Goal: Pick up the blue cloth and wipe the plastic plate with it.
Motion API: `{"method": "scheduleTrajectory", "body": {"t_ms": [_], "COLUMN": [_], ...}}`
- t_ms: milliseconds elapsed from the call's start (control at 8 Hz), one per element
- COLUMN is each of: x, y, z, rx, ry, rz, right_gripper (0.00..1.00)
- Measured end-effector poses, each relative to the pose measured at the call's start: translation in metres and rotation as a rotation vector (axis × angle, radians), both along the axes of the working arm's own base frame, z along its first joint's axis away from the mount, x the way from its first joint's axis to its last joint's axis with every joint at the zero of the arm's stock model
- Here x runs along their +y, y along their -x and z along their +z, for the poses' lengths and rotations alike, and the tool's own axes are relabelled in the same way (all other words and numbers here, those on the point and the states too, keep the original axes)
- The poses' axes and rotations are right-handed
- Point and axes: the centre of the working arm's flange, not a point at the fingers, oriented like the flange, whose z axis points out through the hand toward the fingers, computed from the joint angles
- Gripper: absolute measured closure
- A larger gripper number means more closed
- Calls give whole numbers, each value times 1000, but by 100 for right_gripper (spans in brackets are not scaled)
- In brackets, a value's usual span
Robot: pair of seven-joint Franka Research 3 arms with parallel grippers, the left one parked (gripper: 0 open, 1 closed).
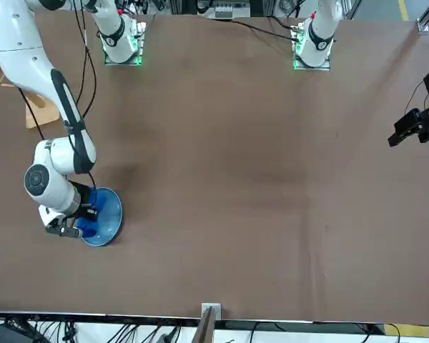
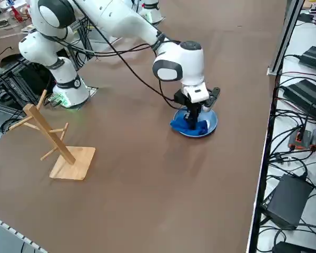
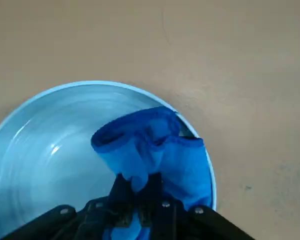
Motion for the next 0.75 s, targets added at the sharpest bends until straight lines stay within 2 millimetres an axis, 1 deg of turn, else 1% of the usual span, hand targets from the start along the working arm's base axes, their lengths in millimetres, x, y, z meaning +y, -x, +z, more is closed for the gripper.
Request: {"method": "scheduleTrajectory", "body": {"t_ms": [500, 750], "x": [2, 14], "y": [0, 0], "z": [0, -1], "rx": [1, 4], "ry": [-1, -3], "rz": [2, 10], "right_gripper": [93, 93]}}
